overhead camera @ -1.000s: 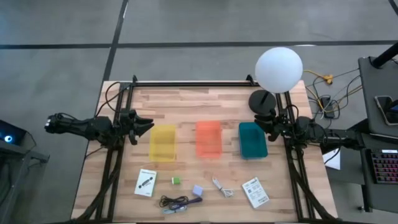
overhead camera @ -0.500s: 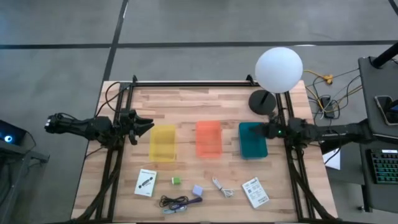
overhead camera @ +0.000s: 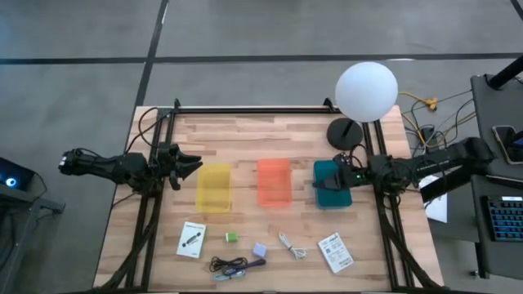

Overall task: Pick and place items into bin
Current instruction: Put the light blue charger adapter into the orange bin

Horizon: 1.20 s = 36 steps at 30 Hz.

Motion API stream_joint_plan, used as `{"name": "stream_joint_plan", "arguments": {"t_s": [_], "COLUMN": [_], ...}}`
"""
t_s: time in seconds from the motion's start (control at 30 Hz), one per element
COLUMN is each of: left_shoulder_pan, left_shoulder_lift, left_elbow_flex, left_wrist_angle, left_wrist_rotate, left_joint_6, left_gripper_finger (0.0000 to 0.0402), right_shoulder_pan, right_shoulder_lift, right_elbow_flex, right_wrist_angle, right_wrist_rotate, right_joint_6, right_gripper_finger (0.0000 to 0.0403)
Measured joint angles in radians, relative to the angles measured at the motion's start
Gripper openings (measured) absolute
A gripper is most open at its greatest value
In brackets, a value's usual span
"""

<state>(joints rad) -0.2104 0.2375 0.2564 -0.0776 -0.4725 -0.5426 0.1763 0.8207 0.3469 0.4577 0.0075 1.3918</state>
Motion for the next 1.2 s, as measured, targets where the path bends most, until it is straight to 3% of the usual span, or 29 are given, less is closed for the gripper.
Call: {"name": "stream_joint_plan", "arguments": {"t_s": [0.17, 0.4, 0.53, 0.77, 0.93, 1.03, 1.2], "left_shoulder_pan": [0.000, 0.001, 0.001, 0.001, 0.001, 0.000, 0.000], "left_shoulder_lift": [0.000, 0.000, 0.008, 0.014, 0.017, 0.017, 0.018], "left_elbow_flex": [0.000, 0.000, 0.000, 0.000, 0.000, 0.000, 0.000], "left_wrist_angle": [0.020, 0.022, 0.066, 0.080, 0.064, 0.037, -0.030], "left_wrist_rotate": [0.000, -0.002, -0.033, 0.060, 0.147, 0.154, 0.154], "left_joint_6": [0.000, 0.000, -0.002, -0.001, 0.000, 0.000, 0.000], "left_gripper_finger": [0.0118, 0.0118, 0.0118, 0.0118, 0.0118, 0.0118, 0.0118], "right_shoulder_pan": [0.047, 0.062, 0.062, 0.073, 0.129, 0.174, 0.235], "right_shoulder_lift": [0.189, 0.447, 0.585, 0.861, 1.090, 1.201, 1.311], "right_elbow_flex": [0.238, 0.560, 0.730, 1.010, 1.249, 1.377, 1.520], "right_wrist_angle": [-0.173, -0.681, -0.876, -1.065, -1.312, -1.420, -1.455], "right_wrist_rotate": [-0.012, -0.035, -0.066, -0.084, -0.084, -0.086, -0.043], "right_joint_6": [-0.082, -0.140, -0.205, -0.407, -0.618, -0.702, -0.750], "right_gripper_finger": [0.0159, 0.0159, 0.0159, 0.0159, 0.0164, 0.0178, 0.0217]}}
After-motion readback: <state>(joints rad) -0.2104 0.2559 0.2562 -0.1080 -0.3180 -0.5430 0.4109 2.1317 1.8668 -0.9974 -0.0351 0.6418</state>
